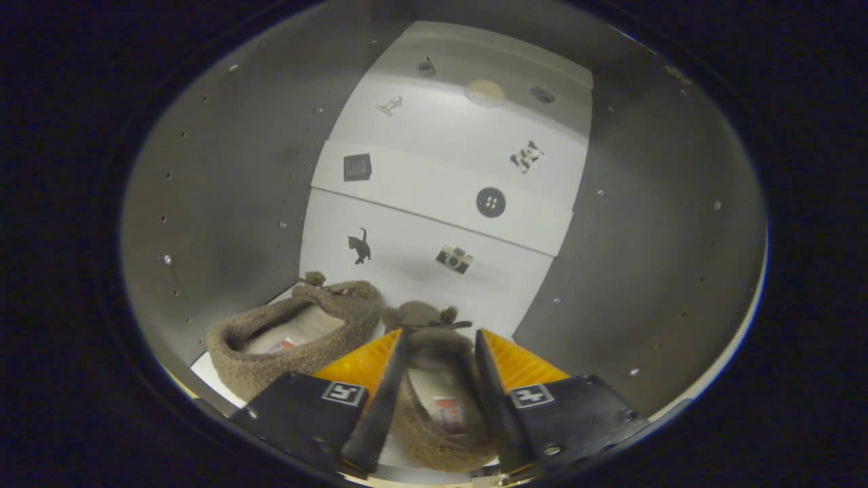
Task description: Open the shoe cabinet door, grab the shoes and put them into the shoe cabinet, then close the shoe cabinet door.
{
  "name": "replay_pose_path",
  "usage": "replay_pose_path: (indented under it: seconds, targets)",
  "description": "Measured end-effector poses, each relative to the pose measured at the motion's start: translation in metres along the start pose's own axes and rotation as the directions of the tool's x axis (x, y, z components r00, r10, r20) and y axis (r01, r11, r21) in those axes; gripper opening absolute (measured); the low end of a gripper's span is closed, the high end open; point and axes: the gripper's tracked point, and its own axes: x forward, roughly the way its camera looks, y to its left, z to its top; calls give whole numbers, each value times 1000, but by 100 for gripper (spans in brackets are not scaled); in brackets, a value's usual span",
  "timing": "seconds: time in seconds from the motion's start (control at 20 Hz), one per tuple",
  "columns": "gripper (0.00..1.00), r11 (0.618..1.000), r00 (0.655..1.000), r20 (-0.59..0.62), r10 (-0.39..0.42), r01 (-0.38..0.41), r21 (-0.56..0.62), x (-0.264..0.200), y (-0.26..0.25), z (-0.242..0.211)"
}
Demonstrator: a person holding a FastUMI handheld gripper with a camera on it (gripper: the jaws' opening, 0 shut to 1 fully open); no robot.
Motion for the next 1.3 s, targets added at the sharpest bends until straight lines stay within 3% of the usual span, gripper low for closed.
replay_pose_path:
  seconds: [0.2,0.25,0.5,0.65,1.05,1.3]
  targets:
    - [91,997,998,62,-20,15,81,-44,-3,21]
    - [100,994,998,63,-27,20,112,-56,-3,24]
    - [100,980,994,103,28,-48,195,-159,12,50]
    - [100,969,981,167,94,-129,211,-234,17,72]
    - [100,957,974,185,131,-173,235,-388,-4,63]
    - [100,894,938,197,286,-335,296,-481,-10,51]
